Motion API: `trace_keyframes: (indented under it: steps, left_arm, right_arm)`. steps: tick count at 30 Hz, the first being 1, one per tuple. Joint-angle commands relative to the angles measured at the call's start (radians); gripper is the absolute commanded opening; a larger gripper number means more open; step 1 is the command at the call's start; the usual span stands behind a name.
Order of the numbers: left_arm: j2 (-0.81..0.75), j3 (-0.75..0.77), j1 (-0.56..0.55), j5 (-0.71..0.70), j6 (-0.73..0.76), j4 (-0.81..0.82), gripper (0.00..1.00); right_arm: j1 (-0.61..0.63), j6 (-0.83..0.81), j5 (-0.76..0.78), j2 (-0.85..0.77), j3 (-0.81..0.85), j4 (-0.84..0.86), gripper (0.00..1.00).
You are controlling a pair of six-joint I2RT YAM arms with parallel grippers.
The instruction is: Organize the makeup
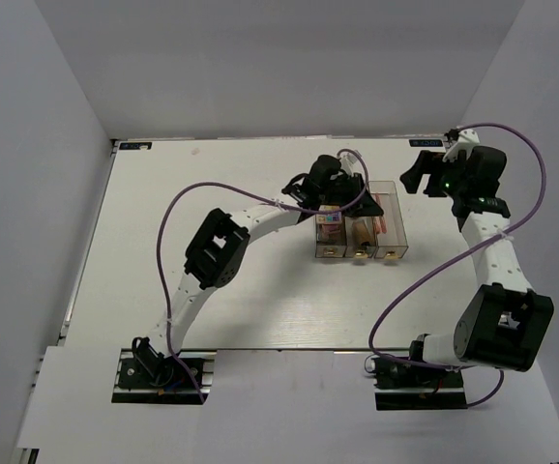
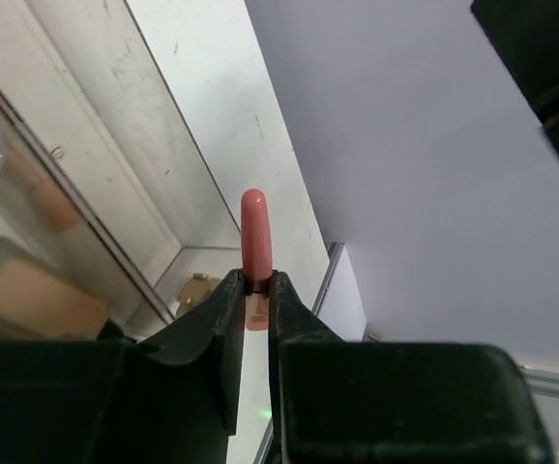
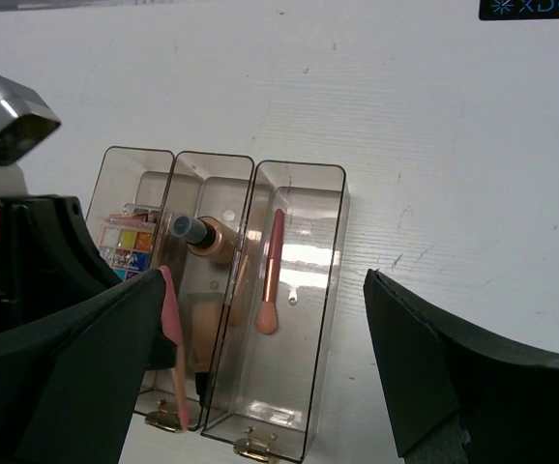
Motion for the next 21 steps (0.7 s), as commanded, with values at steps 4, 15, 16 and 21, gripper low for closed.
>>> trace_keyframes:
  steps: [4, 15, 16, 21]
  left_arm:
    - [-0.006, 0.05, -0.019, -0.003, -0.051, 0.183, 0.2]
    - [0.034, 0.083, -0.05, -0.152, 0.058, 0.019, 0.42]
    - [0.037, 0.083, -0.059, -0.158, 0.059, 0.018, 0.42]
    - [0.042, 0.085, -0.059, -0.153, 0.056, 0.027, 0.47]
  right_arm:
    - [-0.038, 0.037, -0.031, -0.039, -0.028, 0.071, 0.89]
    - [-0.062, 0.048, -0.095, -0.045, -0.04, 0.095, 0.89]
    - [-0.062, 0.049, -0.1, -0.045, -0.042, 0.098, 0.89]
    - [-0.069, 0.045, -0.112, -0.051, -0.048, 0.102, 0.89]
